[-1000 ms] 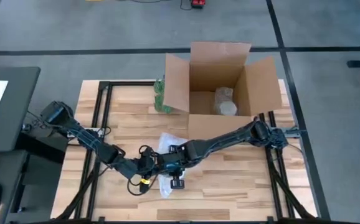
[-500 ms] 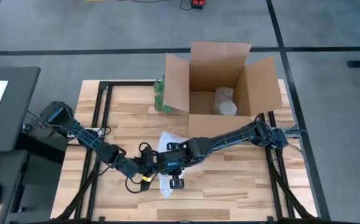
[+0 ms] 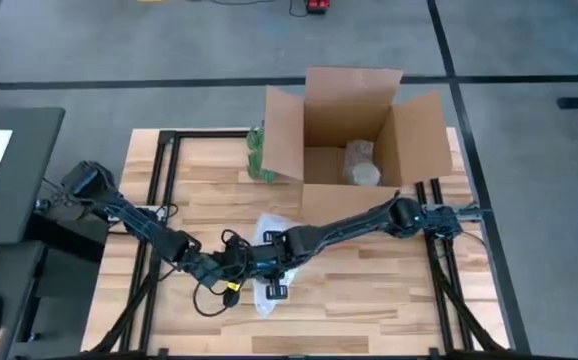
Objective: Wrap mug
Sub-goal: Wrap the orange cup with the bubble wrap
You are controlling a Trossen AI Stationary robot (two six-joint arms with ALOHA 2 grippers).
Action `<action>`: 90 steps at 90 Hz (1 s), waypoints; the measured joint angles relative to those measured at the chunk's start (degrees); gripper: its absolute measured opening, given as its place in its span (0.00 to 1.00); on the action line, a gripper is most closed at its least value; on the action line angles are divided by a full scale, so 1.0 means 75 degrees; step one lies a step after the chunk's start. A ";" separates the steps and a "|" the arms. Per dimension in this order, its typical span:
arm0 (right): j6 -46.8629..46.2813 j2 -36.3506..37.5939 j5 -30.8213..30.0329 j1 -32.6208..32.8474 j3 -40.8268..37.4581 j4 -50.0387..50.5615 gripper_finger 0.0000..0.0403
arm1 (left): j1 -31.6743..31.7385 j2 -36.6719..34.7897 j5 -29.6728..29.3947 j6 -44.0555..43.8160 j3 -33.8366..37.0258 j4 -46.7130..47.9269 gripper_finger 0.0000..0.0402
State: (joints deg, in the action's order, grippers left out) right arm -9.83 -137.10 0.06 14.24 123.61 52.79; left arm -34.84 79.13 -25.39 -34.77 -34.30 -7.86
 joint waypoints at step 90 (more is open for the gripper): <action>-0.0115 0.0328 -0.0782 0.0245 0.1443 0.1216 0.00 | -0.0506 -0.1445 0.0104 -0.0261 0.0038 0.1529 0.00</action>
State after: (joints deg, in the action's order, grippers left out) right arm -10.69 -134.64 -5.81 16.08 134.43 61.90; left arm -38.63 68.29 -24.61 -36.72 -34.02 3.61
